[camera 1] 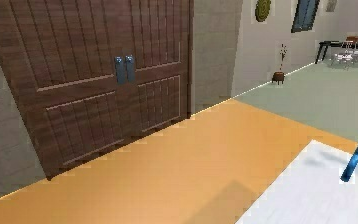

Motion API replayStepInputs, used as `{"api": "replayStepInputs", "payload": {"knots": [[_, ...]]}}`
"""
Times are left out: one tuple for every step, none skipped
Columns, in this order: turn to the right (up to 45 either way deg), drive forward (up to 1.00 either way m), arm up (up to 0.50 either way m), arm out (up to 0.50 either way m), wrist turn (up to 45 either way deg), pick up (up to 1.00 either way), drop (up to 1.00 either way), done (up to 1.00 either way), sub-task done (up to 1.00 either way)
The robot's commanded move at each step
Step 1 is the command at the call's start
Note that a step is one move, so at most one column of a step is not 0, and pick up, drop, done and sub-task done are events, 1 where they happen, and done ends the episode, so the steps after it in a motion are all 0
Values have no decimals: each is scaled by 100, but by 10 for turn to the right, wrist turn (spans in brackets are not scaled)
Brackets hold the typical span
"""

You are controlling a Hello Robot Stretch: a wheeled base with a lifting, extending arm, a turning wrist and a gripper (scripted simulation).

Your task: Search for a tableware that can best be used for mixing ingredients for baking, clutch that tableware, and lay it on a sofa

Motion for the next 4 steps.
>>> {"api": "replayStepInputs", "payload": {"knots": [[0,0,0,0,-420,0,0,0,0],[0,0,0,-34,0,0,0,0,0],[-330,0,0,0,0,0,0,0,0],[0,45,0,0,0,0,0,0,0]]}}
